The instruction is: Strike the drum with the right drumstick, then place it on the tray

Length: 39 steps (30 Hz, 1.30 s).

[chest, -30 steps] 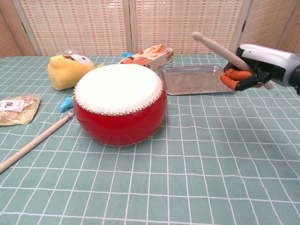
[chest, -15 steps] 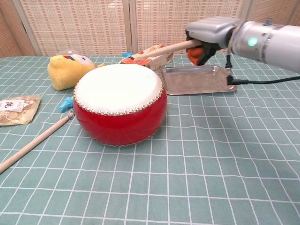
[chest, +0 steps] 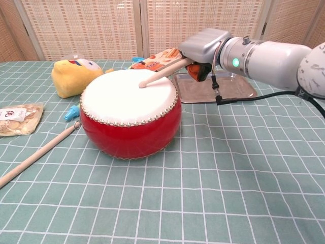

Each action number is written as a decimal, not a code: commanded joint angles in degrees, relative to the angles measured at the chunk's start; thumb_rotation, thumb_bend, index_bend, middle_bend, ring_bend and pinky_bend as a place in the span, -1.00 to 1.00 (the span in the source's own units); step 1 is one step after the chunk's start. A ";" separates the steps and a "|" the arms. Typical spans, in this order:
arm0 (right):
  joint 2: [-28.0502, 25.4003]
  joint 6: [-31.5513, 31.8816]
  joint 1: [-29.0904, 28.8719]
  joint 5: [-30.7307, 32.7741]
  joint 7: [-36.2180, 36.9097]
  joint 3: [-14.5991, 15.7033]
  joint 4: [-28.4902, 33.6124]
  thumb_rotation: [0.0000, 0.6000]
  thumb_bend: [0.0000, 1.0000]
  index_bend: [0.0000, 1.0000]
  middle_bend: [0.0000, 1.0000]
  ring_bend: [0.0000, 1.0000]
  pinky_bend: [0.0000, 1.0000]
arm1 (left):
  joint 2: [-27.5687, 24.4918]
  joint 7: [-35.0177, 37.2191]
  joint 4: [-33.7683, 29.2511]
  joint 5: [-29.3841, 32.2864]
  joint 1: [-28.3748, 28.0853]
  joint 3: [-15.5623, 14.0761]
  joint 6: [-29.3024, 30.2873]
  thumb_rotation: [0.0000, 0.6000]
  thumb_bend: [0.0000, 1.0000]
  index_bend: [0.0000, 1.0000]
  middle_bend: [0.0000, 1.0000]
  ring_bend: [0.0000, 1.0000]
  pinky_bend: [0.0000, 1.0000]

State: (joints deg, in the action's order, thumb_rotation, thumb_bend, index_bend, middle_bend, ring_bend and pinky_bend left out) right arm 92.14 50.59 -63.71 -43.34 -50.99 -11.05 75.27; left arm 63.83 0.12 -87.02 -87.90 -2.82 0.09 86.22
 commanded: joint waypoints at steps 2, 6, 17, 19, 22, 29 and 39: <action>-0.13 3.05 1.60 -3.75 10.10 -3.14 1.87 1.00 0.56 1.00 1.00 1.00 1.00 | 0.09 0.05 0.13 0.10 -0.01 0.12 0.05 1.00 -0.47 -1.00 -1.00 -1.00 -1.00; -0.88 3.52 2.85 -6.77 15.23 -3.85 2.08 1.00 0.56 1.00 1.00 1.00 1.00 | 0.07 -0.08 0.02 -0.12 -0.17 0.20 0.07 1.00 -0.47 -1.00 -1.00 -1.00 -1.00; -0.54 0.95 1.56 -2.52 5.62 0.80 0.37 1.00 0.56 1.00 1.00 1.00 1.00 | 0.03 -0.70 -0.50 -0.12 -0.30 0.21 -0.08 1.00 -0.47 -1.00 -1.00 -1.00 -1.00; -0.60 2.30 2.09 -3.49 8.74 -0.93 1.33 1.00 0.56 1.00 1.00 1.00 1.00 | 0.04 -0.75 -0.48 0.01 -0.26 0.21 -0.12 1.00 -0.47 -1.00 -1.00 -1.00 -1.00; -1.29 4.67 3.47 -7.58 15.83 -3.47 2.80 1.00 0.58 1.00 1.00 1.00 1.00 | 0.06 -0.84 -0.47 0.13 -0.23 0.31 -0.02 1.00 -0.47 -1.00 -1.00 -1.00 -1.00; -2.44 5.09 5.61 -11.42 23.21 -4.20 2.68 1.00 0.61 1.00 1.00 1.00 1.00 | 0.06 -1.04 -0.61 -0.12 -0.42 0.39 0.01 1.00 -0.47 -1.00 -1.00 -1.00 -1.00; 1.78 0.91 3.99 -6.38 11.58 0.36 -4.44 1.00 0.61 1.00 1.00 1.00 1.00 | 0.12 -1.38 -0.75 0.27 -0.52 0.36 -0.49 1.00 -0.47 -1.00 -1.00 -1.00 -1.00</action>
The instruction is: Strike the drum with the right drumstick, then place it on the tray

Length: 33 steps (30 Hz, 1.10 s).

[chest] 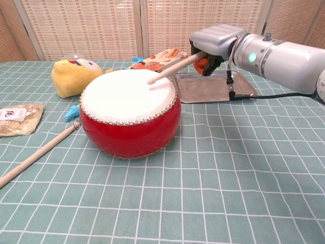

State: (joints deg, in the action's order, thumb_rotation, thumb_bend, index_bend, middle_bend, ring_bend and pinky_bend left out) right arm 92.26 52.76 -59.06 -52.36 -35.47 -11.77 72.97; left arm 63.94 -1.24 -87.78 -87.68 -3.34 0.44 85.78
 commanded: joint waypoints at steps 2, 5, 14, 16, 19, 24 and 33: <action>1.57 -0.37 -0.72 2.48 -3.42 0.07 -1.44 1.00 0.61 1.00 1.00 1.00 1.00 | 0.04 -0.02 0.05 0.12 0.02 0.02 -0.03 1.00 -0.47 -1.00 -1.00 -1.00 -1.00; 0.73 2.21 0.08 0.05 2.27 -3.02 1.02 1.00 0.61 1.00 1.00 1.00 1.00 | 0.11 -0.02 0.15 0.19 0.09 0.04 0.08 1.00 -0.47 -1.00 -1.00 -1.00 -1.00; -0.47 2.12 1.06 -2.43 6.10 -3.61 1.87 1.00 0.62 1.00 1.00 1.00 1.00 | 0.20 -0.13 0.07 -0.05 0.03 0.13 0.33 1.00 -0.47 -1.00 -1.00 -1.00 -1.00; 0.53 0.42 0.61 -1.02 2.76 -1.84 0.08 1.00 0.62 1.00 1.00 1.00 1.00 | 0.21 -0.17 0.06 0.01 0.03 0.08 0.22 1.00 -0.47 -1.00 -1.00 -1.00 -1.00; 2.21 -1.31 -0.04 1.79 -2.32 0.11 -2.35 1.00 0.62 1.00 1.00 1.00 1.00 | 0.22 -0.19 0.11 0.14 0.07 0.04 0.11 1.00 -0.47 -1.00 -1.00 -1.00 -1.00; 3.22 0.13 -0.14 2.35 -2.82 -0.84 -2.80 1.00 0.62 1.00 1.00 1.00 1.00 | 0.39 -0.17 0.37 0.22 0.01 -0.04 -0.15 1.00 -0.47 -1.00 -1.00 -1.00 -1.00; 2.84 5.63 2.02 -8.02 12.95 -4.60 -3.00 1.00 0.61 1.00 1.00 1.00 1.00 | 0.46 -0.40 0.26 -0.14 -0.19 0.16 0.14 1.00 -0.47 -1.00 -1.00 -1.00 -1.00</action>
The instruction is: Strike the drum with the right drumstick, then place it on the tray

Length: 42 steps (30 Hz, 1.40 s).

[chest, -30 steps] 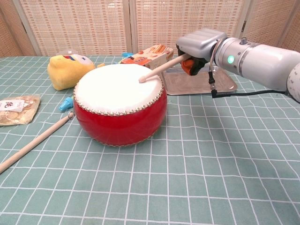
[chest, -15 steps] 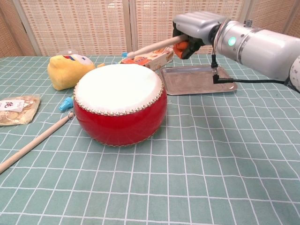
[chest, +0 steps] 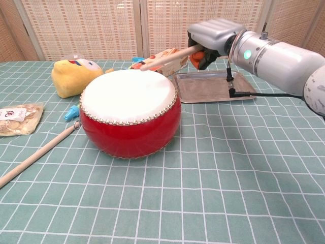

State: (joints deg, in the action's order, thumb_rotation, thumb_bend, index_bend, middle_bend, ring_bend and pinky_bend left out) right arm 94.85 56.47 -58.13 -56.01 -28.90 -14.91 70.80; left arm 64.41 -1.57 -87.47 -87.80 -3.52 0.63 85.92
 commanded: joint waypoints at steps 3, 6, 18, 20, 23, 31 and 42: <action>0.97 -0.25 0.91 -4.18 4.83 -0.09 -2.68 1.00 0.62 1.00 1.00 1.00 1.00 | 0.00 -0.14 -0.07 0.15 0.07 -0.07 -0.07 1.00 -0.47 -1.00 -1.00 -1.00 -1.00; 1.86 -3.71 0.38 -2.10 0.82 1.53 -4.44 1.00 0.62 1.00 1.00 1.00 1.00 | -0.02 -0.23 -0.08 0.37 0.13 -0.13 -0.21 1.00 -0.47 -1.00 -1.00 -1.00 -1.00; -0.36 -2.33 1.85 0.25 2.72 -1.93 -2.94 1.00 0.61 1.00 1.00 1.00 1.00 | 0.09 -0.07 0.06 0.48 0.36 -0.26 -0.12 1.00 -0.47 -1.00 -1.00 -1.00 -1.00; -1.08 -2.11 2.89 -0.20 5.81 -2.44 -3.81 1.00 0.61 1.00 1.00 1.00 1.00 | 0.07 -0.09 -0.04 0.38 0.41 -0.30 0.00 1.00 -0.47 -1.00 -1.00 -1.00 -1.00; -1.30 -3.43 4.07 0.60 8.51 -2.46 -7.17 1.00 0.61 1.00 1.00 1.00 1.00 | -0.01 -0.20 -0.22 0.24 0.50 -0.37 0.15 1.00 -0.47 -1.00 -1.00 -1.00 -1.00; 3.19 -11.30 5.36 3.41 16.36 -2.50 -21.50 1.00 0.61 1.00 1.00 1.00 1.00 | -0.24 -0.93 -0.94 0.28 0.66 -0.48 0.22 1.00 -0.47 -1.00 -1.00 -1.00 -1.00; 10.46 -21.34 2.42 1.37 26.59 -3.57 -38.65 1.00 0.25 0.91 0.69 0.55 0.85 | -0.73 -1.69 -1.74 1.02 0.83 -0.37 0.00 1.00 -0.47 -1.00 -1.00 -1.00 -1.00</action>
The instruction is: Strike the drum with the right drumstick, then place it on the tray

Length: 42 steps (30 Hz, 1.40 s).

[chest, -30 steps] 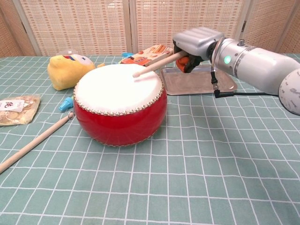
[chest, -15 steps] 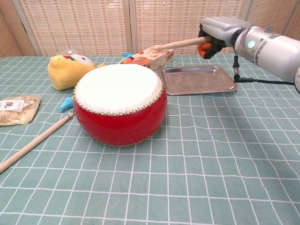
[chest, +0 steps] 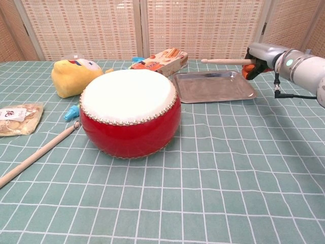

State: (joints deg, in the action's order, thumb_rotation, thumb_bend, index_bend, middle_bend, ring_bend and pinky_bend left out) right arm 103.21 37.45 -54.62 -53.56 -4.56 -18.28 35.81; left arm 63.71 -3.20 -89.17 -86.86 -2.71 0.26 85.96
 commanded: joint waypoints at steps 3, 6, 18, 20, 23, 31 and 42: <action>5.32 -6.52 -3.29 -2.47 5.76 -0.45 -10.60 1.00 0.14 0.73 0.53 0.38 0.61 | -0.07 -0.28 -0.14 0.75 0.09 -0.06 -0.60 1.00 -0.47 -1.00 -1.00 -1.00 -1.00; 7.01 -9.22 -4.87 -4.02 8.95 -0.58 -14.65 1.00 0.07 0.50 0.26 0.09 0.30 | -0.15 -0.40 -0.25 1.10 0.01 0.02 -0.95 1.00 -0.47 -1.00 -1.00 -1.00 -1.00; 9.74 -15.13 -7.59 -7.82 17.80 -1.25 -22.09 1.00 -0.27 -0.41 -0.39 -0.62 -0.37 | -0.03 -0.64 -0.19 2.08 -0.32 0.19 -2.13 1.00 -0.47 -1.00 -1.00 -1.00 -1.00; 9.92 -15.30 -7.77 -8.26 18.47 -1.28 -22.58 1.00 -0.33 -0.49 -0.43 -0.66 -0.43 | 0.01 -0.58 -0.14 2.09 -0.34 0.20 -2.17 1.00 -0.47 -1.00 -1.00 -1.00 -1.00; 10.15 -15.38 -8.05 -8.78 19.43 -1.49 -23.29 1.00 -0.43 -0.59 -0.47 -0.75 -0.54 | 0.15 -0.37 0.08 2.17 -0.46 0.19 -2.49 1.00 -0.47 -1.00 -1.00 -1.00 -1.00; 10.45 -15.90 -8.34 -9.60 20.49 -2.02 -24.59 1.00 -0.45 -0.63 -0.48 -0.83 -0.65 | 0.54 0.05 0.76 2.62 -0.54 0.27 -2.92 1.00 -0.47 -1.00 -1.00 -1.00 -1.00; 2.67 -3.21 -2.71 -17.20 24.52 2.16 -12.03 1.00 -0.45 -0.58 -0.48 -0.76 -0.57 | 0.42 0.97 1.11 1.99 -0.90 0.69 -2.46 1.00 -0.47 -1.00 -1.00 -1.00 -1.00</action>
State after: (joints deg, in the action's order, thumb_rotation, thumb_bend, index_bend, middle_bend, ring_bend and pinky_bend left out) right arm 108.83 29.97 -59.70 -68.35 18.91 -17.65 19.72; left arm 64.15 -2.25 -88.06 -84.84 -3.59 0.93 83.47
